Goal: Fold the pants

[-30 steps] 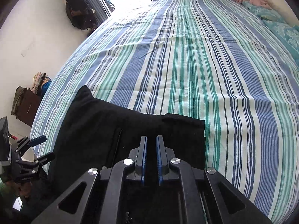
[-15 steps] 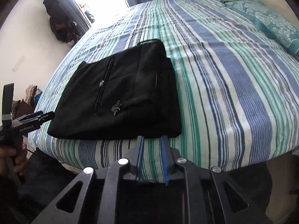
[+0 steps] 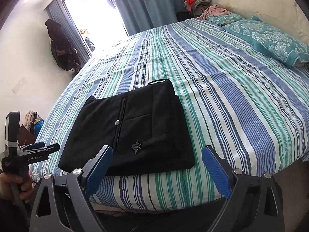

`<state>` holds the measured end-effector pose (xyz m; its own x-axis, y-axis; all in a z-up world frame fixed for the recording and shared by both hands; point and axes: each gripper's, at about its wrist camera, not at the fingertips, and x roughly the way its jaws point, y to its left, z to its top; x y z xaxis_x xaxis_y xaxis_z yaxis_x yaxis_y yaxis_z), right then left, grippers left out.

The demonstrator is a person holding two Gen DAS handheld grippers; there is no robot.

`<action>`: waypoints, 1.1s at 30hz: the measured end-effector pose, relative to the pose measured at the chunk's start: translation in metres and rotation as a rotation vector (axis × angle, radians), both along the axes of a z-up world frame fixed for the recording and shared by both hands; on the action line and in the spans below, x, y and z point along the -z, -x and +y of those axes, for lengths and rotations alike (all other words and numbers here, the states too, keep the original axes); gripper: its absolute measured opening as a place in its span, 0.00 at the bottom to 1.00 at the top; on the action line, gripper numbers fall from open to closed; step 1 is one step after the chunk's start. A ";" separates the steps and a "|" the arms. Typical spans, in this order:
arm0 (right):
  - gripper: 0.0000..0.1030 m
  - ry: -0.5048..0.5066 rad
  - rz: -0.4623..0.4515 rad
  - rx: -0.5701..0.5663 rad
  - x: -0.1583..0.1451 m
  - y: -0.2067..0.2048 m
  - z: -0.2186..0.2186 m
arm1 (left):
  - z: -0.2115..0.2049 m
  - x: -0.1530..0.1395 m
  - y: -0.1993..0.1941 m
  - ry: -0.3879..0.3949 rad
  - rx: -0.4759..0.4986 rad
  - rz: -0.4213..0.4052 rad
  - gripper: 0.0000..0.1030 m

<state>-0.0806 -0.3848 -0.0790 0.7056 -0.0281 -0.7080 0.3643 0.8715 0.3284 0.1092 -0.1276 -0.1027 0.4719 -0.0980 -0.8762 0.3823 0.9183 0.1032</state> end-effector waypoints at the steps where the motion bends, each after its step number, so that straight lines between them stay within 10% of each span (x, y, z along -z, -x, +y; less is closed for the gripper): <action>1: 0.91 0.003 0.004 -0.008 0.001 -0.001 0.002 | 0.001 0.001 0.000 0.001 -0.002 0.005 0.88; 17: 0.91 -0.121 0.012 -0.096 0.012 -0.023 -0.055 | 0.050 0.024 -0.058 0.318 -0.014 0.339 0.88; 23: 0.91 -0.179 0.017 -0.079 0.009 -0.036 -0.082 | 0.041 0.001 -0.041 0.266 0.007 0.207 0.88; 33: 0.91 0.068 0.221 -0.153 0.046 -0.039 -0.015 | -0.019 0.032 0.004 -0.016 0.173 0.054 0.88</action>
